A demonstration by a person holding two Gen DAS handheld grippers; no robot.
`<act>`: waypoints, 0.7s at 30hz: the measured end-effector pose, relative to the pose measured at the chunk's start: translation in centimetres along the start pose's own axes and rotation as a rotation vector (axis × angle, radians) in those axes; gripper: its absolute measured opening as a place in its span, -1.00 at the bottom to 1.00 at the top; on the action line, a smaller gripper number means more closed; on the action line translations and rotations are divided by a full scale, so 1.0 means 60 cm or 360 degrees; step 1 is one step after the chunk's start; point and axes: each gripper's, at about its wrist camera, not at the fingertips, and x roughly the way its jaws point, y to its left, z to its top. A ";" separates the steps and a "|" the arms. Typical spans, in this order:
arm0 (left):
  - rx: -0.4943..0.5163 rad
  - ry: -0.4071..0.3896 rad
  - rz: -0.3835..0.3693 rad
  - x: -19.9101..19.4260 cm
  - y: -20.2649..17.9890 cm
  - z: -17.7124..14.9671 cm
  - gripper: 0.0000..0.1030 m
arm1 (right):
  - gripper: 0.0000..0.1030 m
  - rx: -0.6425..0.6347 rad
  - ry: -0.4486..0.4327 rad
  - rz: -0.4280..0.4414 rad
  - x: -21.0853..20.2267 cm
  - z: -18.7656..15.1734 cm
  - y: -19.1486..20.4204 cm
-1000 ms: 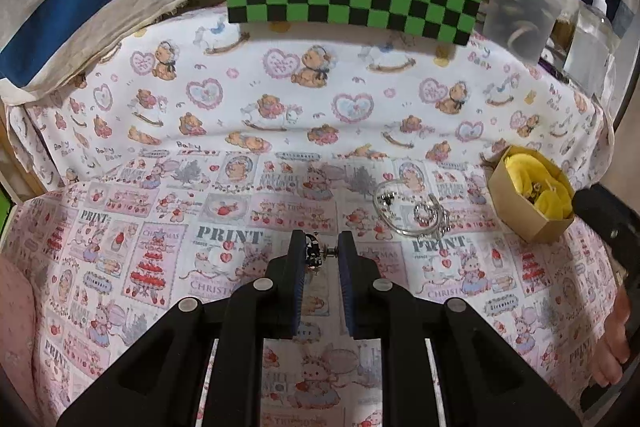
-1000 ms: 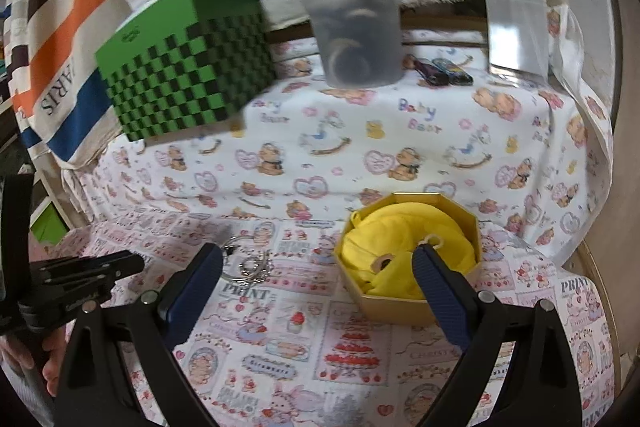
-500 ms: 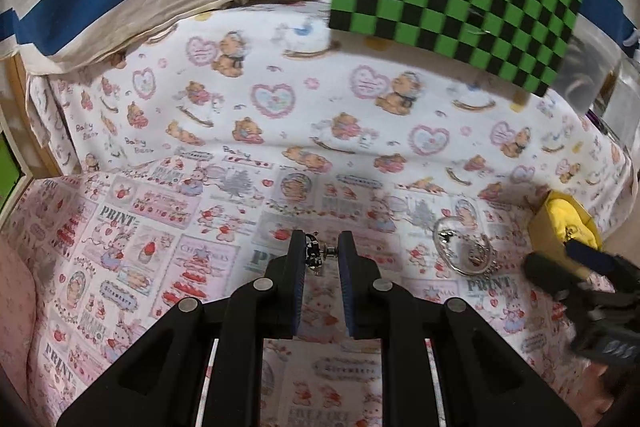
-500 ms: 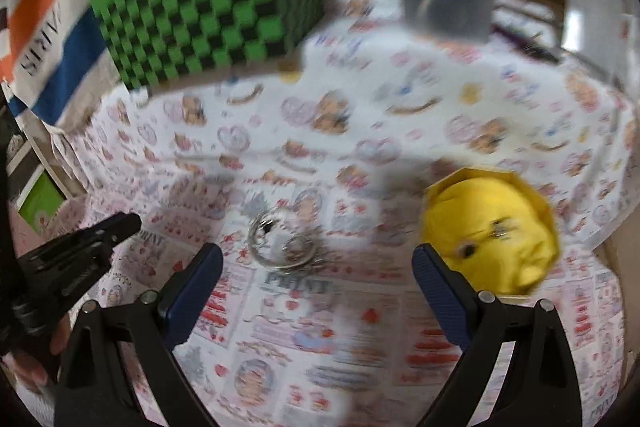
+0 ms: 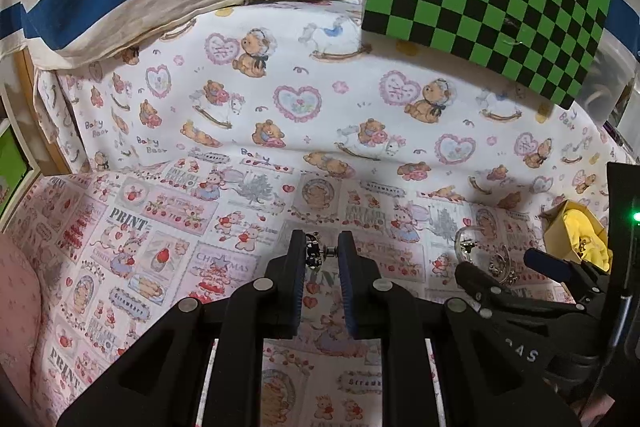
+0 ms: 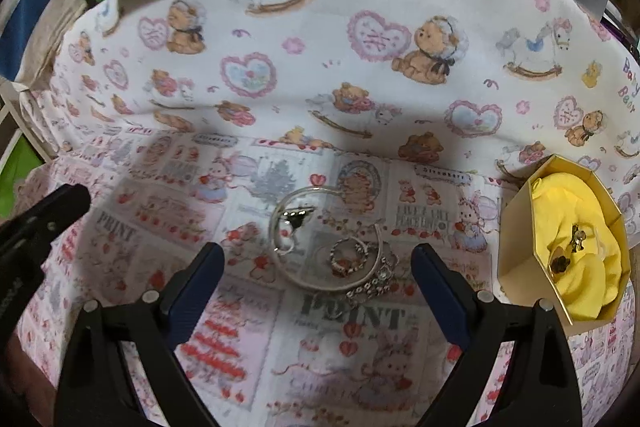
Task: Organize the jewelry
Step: 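Grasp the silver bangle with the right tool while the left tool holds its earring, then carry the bangle into the yellow-lined box and open the right tool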
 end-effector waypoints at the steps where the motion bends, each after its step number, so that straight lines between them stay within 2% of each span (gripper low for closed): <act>1: 0.0003 0.0001 -0.0001 0.000 -0.001 0.000 -0.70 | 0.68 0.0006 -0.0004 0.0002 0.001 0.001 -0.002; 4: 0.0012 -0.0001 -0.0002 0.000 -0.003 0.000 -0.70 | 0.51 0.0009 0.0011 -0.0005 0.005 0.001 -0.009; 11: -0.0016 0.0010 -0.0002 0.004 0.004 0.002 -0.71 | 0.39 -0.0074 0.0008 -0.0002 0.011 -0.001 0.004; 15: -0.0045 0.0022 -0.0008 0.007 0.010 0.004 -0.70 | 0.17 -0.0128 -0.0011 -0.0063 0.012 -0.004 0.016; 21: -0.0048 -0.0011 0.0035 0.001 0.011 0.005 -0.71 | 0.17 -0.0181 -0.0051 -0.0141 0.000 -0.010 0.034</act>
